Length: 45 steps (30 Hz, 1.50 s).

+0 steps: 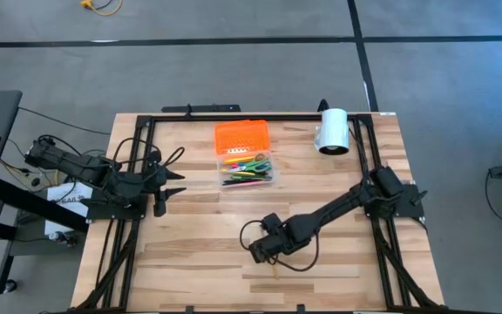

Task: Pick & place school supplies into a supply box
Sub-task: Put the yellow pencil into the supply box

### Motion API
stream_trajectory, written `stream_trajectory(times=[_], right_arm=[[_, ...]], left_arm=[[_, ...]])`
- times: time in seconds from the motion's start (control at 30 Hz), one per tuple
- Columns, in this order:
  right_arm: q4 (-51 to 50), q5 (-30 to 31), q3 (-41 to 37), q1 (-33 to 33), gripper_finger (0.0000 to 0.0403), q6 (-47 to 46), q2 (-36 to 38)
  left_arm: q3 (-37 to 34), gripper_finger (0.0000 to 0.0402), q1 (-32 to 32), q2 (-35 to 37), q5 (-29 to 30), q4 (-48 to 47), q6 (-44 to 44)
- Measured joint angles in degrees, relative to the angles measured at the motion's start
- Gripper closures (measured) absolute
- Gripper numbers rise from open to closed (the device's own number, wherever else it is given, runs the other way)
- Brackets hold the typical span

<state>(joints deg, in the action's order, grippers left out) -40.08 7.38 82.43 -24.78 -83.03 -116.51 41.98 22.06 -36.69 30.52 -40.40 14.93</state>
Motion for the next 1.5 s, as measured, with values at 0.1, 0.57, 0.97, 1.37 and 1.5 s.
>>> stream_trajectory(times=[0.1,0.57,0.97,1.37,1.5], right_arm=[[1.58,0.02,0.0,-0.63,0.0285,-0.08,0.0],[2.63,-4.53,0.83,-0.56,0.0285,1.98,-4.36],[-0.66,-6.38,1.0,-0.15,0.0285,3.11,-4.51],[-6.63,-7.62,0.96,-0.21,0.0342,11.55,-4.55],[-7.18,-7.58,0.94,-0.21,0.0363,14.11,-4.55]], left_arm=[[0.0,0.0249,0.0,0.0,0.02,-0.02,-0.17],[0.02,0.0249,0.0,0.0,0.48,-0.55,-1.06],[0.02,0.0249,-0.02,-0.02,0.42,-0.85,-0.97],[0.02,0.0249,-0.02,-0.02,0.9,-0.94,-0.84],[0.02,0.0249,-0.02,-0.02,0.94,-0.92,-0.24]])
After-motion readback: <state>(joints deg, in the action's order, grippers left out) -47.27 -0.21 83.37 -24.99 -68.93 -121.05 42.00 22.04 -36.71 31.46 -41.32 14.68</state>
